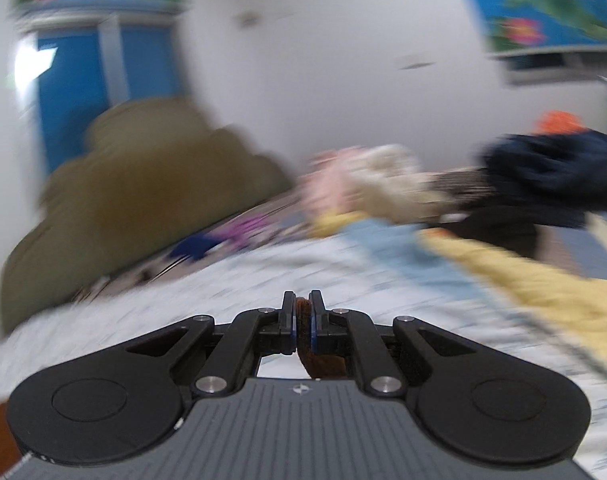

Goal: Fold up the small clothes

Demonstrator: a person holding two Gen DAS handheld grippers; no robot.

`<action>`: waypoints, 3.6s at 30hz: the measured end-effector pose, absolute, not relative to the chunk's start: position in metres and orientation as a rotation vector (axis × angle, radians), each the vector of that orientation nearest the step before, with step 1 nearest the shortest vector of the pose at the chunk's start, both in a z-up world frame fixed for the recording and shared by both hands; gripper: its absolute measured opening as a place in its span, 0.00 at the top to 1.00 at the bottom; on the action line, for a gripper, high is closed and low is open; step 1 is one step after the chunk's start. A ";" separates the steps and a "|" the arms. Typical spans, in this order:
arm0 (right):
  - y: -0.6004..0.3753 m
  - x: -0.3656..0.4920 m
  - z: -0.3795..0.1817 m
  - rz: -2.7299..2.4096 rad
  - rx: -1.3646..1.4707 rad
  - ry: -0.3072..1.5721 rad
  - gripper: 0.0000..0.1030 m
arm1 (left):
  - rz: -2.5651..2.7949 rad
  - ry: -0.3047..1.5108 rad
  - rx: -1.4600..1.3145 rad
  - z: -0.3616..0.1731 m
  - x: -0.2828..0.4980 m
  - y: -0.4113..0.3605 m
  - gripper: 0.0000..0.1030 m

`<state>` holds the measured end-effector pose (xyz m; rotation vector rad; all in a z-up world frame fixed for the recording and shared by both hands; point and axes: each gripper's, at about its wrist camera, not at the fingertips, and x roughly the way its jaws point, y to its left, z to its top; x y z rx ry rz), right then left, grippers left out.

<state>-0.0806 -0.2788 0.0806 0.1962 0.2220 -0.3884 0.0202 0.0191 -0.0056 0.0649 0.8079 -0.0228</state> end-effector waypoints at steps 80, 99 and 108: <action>0.062 0.126 0.008 0.318 0.192 0.775 0.54 | 0.100 0.786 -0.100 0.002 -0.011 0.107 0.00; 0.089 0.071 0.043 0.382 -0.023 0.599 0.29 | 0.338 0.731 -0.301 0.007 -0.055 0.185 0.00; 0.104 0.046 0.060 0.460 -0.039 0.559 0.19 | 0.462 0.490 -0.978 -0.027 -0.090 0.275 0.00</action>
